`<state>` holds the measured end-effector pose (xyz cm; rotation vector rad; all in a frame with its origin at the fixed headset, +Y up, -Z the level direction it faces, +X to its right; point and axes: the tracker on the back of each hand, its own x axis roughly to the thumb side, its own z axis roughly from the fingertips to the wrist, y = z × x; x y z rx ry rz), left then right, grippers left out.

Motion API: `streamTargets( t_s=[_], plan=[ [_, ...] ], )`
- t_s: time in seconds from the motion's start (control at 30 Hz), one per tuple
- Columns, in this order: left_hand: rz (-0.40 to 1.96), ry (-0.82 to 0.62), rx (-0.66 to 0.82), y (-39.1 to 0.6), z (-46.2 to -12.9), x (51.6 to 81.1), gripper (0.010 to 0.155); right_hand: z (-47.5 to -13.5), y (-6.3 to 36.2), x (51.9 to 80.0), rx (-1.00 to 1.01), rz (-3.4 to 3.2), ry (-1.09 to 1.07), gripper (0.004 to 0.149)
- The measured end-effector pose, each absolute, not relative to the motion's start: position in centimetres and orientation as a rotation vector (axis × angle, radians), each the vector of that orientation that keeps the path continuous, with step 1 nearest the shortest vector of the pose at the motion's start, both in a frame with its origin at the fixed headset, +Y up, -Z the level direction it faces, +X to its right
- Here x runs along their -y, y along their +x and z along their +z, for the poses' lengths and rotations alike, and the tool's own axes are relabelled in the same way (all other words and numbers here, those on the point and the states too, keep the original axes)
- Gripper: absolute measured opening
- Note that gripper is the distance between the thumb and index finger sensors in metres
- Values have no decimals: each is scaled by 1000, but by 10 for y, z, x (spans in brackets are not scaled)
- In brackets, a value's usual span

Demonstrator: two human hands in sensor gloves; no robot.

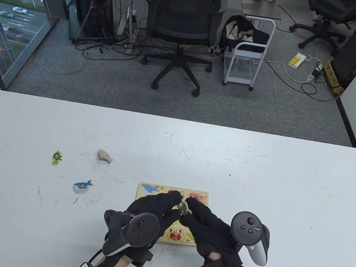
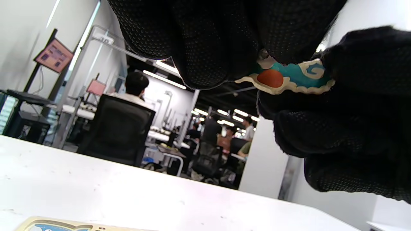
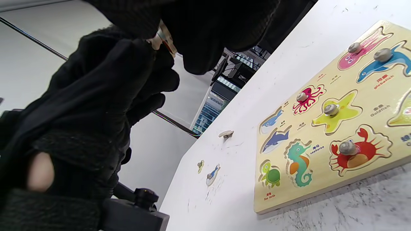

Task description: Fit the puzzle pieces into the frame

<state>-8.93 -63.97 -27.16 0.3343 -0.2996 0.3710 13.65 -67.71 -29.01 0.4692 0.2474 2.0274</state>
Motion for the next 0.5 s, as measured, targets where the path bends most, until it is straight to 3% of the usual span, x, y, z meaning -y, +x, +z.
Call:
streamTargets(
  t_s=[0.5],
  plan=[
    [454,368,247,-90,-280,654,48,-291,132,684,-318,1960,454,58]
  ],
)
